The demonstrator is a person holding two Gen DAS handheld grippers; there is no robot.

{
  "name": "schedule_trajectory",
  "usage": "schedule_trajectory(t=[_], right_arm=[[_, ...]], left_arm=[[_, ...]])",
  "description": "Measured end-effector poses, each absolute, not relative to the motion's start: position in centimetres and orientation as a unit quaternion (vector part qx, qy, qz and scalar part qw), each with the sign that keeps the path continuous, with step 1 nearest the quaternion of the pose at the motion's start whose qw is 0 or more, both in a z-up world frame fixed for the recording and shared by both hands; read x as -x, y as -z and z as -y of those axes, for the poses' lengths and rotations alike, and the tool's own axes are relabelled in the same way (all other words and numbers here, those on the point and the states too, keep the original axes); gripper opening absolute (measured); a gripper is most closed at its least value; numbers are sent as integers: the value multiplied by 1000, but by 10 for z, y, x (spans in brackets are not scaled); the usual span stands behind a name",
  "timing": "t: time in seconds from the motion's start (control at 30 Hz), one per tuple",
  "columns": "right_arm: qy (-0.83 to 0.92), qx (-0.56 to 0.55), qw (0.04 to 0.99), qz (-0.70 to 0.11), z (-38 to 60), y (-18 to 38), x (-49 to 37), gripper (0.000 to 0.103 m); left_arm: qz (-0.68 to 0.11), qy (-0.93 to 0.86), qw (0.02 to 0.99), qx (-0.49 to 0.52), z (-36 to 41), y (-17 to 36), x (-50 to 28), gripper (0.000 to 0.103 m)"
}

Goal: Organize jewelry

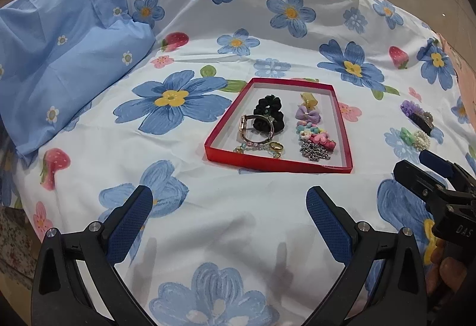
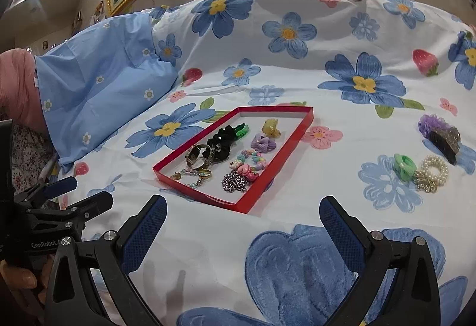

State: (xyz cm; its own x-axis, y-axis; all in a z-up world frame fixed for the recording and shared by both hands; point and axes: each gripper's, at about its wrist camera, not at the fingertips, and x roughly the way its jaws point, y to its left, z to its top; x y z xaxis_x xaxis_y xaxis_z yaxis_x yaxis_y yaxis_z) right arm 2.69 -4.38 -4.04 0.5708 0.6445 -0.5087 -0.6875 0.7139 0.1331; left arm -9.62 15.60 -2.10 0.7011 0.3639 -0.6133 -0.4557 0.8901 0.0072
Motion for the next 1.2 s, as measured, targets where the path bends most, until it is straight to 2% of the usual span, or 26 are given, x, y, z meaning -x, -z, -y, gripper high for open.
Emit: schedule_trajectory(t=[1.2], right_arm=[[-382,36,883,-269,48,41,-27,103]], left_arm=[[-312,-216,923,61,-147,16,97,103]])
